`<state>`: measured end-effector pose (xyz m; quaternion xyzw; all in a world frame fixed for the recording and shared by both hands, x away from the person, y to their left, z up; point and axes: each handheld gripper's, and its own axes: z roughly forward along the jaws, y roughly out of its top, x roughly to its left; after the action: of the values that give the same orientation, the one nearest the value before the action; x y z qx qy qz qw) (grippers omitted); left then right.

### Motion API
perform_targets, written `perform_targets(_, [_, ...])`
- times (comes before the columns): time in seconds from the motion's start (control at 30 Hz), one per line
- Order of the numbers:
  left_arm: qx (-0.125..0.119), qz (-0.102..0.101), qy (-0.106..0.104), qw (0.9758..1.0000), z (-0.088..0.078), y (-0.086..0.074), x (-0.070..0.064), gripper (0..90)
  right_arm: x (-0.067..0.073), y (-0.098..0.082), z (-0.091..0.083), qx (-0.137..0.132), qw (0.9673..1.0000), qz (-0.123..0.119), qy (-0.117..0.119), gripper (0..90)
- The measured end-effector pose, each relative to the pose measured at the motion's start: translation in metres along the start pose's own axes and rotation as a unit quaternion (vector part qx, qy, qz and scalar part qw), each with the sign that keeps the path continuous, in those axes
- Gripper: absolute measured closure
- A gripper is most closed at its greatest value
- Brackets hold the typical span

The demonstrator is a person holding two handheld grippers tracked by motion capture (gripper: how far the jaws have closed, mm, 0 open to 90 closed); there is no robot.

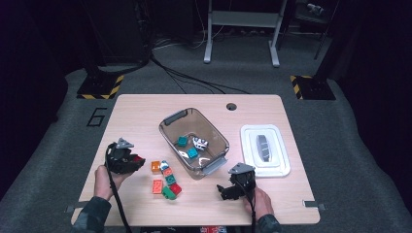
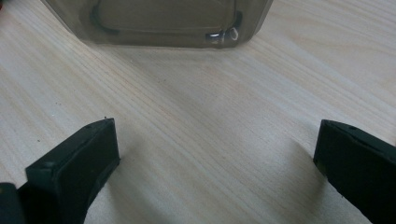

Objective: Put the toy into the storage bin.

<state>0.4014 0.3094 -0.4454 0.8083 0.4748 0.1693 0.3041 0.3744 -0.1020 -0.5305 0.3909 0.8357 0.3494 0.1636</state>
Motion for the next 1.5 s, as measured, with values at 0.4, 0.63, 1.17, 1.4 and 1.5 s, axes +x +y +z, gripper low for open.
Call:
perform_targets(0.4, [-0.02,0.022,0.0,0.9995,-0.021,0.033,-0.005,59.3,0.002,0.0,0.0,0.001,1.0,0.005,-0.006,0.0])
perform_targets(0.63, [-0.031,0.037,-0.001,0.9988,-0.03,0.055,-0.008,59.3,0.002,0.0,0.0,0.001,1.0,0.001,-0.005,0.0])
perform_targets(1.17, [-0.044,0.068,-0.005,0.9967,-0.028,0.109,-0.025,59.3,0.002,0.0,0.0,0.0,1.0,0.004,-0.002,0.0])
perform_targets(1.4, [-0.045,0.078,-0.017,0.9958,-0.011,0.129,-0.04,59.3,0.002,0.001,0.001,0.0,1.0,0.001,-0.002,0.0])
perform_targets(1.5, [-0.044,0.078,-0.023,0.9957,-0.002,0.133,-0.048,59.3,0.002,0.0,0.001,0.0,1.0,0.001,-0.002,0.0])
